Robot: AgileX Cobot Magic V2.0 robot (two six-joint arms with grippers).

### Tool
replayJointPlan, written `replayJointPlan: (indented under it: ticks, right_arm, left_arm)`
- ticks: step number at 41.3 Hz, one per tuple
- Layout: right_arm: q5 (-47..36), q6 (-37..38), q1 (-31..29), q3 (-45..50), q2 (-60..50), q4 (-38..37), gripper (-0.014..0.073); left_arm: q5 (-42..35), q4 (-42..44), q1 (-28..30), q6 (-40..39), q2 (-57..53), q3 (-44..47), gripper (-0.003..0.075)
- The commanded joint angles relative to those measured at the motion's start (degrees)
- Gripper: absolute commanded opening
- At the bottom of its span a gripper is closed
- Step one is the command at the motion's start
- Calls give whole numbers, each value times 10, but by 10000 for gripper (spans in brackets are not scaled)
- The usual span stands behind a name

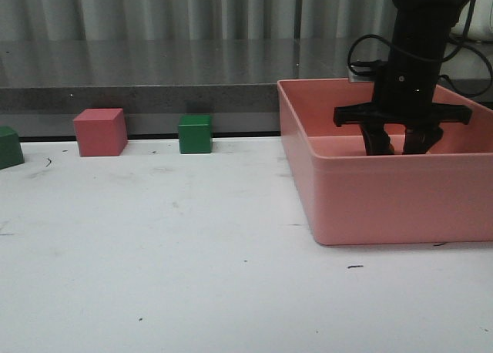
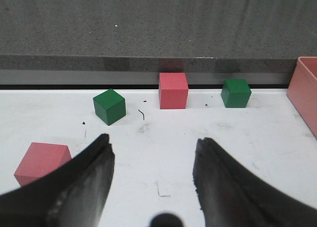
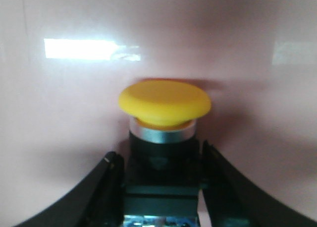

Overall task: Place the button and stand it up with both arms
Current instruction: 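Lower the right gripper into the pink bin and grasp the yellow button, then lift the button out of the bin and lower it onto the table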

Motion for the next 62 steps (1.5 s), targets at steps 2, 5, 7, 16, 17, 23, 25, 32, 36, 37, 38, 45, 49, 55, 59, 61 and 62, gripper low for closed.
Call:
replayJointPlan:
  ticks: [2,5,7,16,17,23,25,32,36,37,38,45,49,55,59,61,62]
  right_arm:
    - [4,-2,-3,-17,-37,0,235]
    - [9,-3,-3,-17,-43,0,235]
    - [12,-3,-3,-17,-49,0,235]
    - [33,-7,4,-17,-105,0,235]
    - [36,-12,6,-17,-112,0,235]
    - [45,-27,31,-17,-162,0,235]
    - [46,-27,41,-17,-179,0,235]
    - [52,-26,99,-17,-226,0,235]
    - [59,-15,138,-17,-240,0,235]
    - [59,-12,148,-17,-241,0,235]
    - [59,-8,163,-17,-242,0,235]
    - [51,39,244,-17,-236,0,235]
    - [44,69,287,-17,-227,0,235]
    - [36,127,336,-17,-194,-7,237]
    - [28,166,359,-17,-165,-7,237]
    - [19,184,366,-17,-150,-7,237]
    - [15,192,370,-17,-143,-7,237]
  left_arm:
    - [-45,-2,-4,-6,5,-20,364]
    - [-45,-2,-4,-6,5,-20,364]
    - [-45,-2,-4,-6,5,-20,364]
    - [-45,-2,-4,-6,5,-20,364]
    - [-45,-2,-4,-6,5,-20,364]
    - [-45,-2,-4,-6,5,-20,364]
    - [-45,-2,-4,-6,5,-20,364]
    - [-45,-2,-4,-6,5,-20,364]
    - [-45,-2,-4,-6,5,-20,364]
    - [-45,-2,-4,-6,5,-20,364]
    - [-45,-2,-4,-6,5,-20,364]
    - [-45,-2,-4,-6,5,-20,364]
    - [-45,-2,-4,-6,5,-20,364]
    - [-45,-2,-4,-6,5,-20,364]
    - [-45,-2,-4,-6,5,-20,364]
    - [-45,-2,-4,-6,5,-20,364]
    - [-45,-2,-4,-6,5,-20,364]
